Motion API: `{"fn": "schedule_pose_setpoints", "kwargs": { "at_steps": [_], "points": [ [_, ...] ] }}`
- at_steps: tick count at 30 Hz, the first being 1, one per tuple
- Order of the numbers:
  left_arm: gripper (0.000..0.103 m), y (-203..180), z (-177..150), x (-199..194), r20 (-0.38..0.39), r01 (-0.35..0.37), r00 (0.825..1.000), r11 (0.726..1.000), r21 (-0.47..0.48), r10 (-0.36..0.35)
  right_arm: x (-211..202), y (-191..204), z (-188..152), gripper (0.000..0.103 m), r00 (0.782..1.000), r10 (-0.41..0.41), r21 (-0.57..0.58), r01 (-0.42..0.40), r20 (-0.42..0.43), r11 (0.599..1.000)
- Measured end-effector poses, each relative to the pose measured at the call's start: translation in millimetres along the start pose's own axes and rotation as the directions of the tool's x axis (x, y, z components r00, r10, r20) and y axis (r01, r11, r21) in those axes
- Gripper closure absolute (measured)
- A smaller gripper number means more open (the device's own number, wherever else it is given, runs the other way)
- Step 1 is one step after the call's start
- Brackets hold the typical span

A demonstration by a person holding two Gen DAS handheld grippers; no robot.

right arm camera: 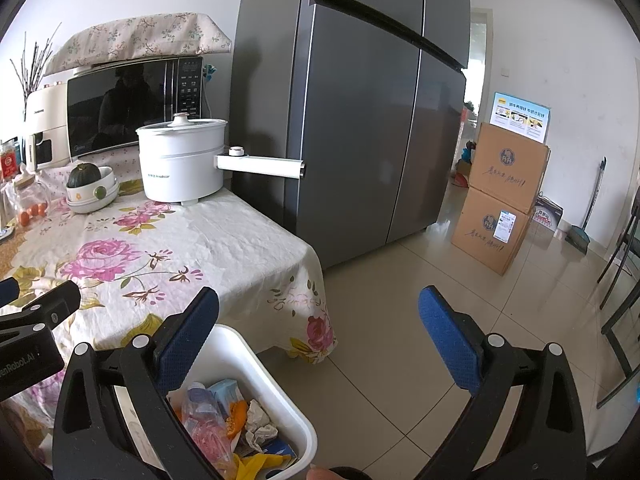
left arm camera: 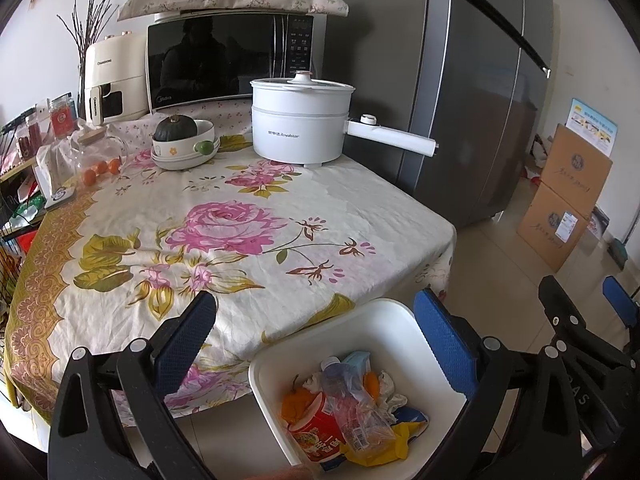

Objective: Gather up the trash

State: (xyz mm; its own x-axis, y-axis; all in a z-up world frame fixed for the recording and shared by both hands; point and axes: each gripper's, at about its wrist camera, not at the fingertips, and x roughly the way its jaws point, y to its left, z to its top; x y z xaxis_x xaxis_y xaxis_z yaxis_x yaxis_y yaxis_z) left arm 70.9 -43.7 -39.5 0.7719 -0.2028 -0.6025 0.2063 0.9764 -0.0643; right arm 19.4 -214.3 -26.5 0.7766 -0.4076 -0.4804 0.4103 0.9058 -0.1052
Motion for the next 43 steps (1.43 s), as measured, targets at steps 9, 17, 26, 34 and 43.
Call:
{"fn": "schedule_pose_setpoints", "kwargs": {
  "at_steps": [9, 17, 26, 34, 43],
  "points": [
    [0.007, -0.8, -1.0, 0.5, -0.002, 0.001, 1.000, 1.000, 0.002, -0.001, 1.1, 0.5, -1.0, 0.007, 1.000, -0.001, -0.001, 0.001, -0.004, 1.000],
    [0.007, -0.6, -1.0, 2.2, -0.008, 0.005, 1.000, 1.000, 0.008, -0.004, 2.3, 1.2, -2.5, 0.007, 1.000, -0.001, -0.002, 0.001, -0.007, 1.000],
    [0.017, -3.2, -2.4, -0.4, 0.009, 0.038, 0.999, 0.999, 0.031, -0.039, 3.3, 0.0, -4.4, 0.007, 1.000, -0.001, 0.002, 0.001, -0.013, 1.000],
    [0.025, -6.9, -2.7, -2.0, 0.019, 0.065, 0.998, 0.997, 0.048, -0.066, 3.3, -1.2, -3.1, 0.007, 1.000, -0.003, 0.002, 0.003, -0.011, 1.000],
    [0.007, -7.8, -1.7, -3.6, 0.012, 0.049, 0.999, 0.998, 0.042, -0.049, 1.8, -3.5, -3.0, 0.007, 1.000, -0.001, 0.002, 0.001, -0.010, 1.000]
  ]
}}
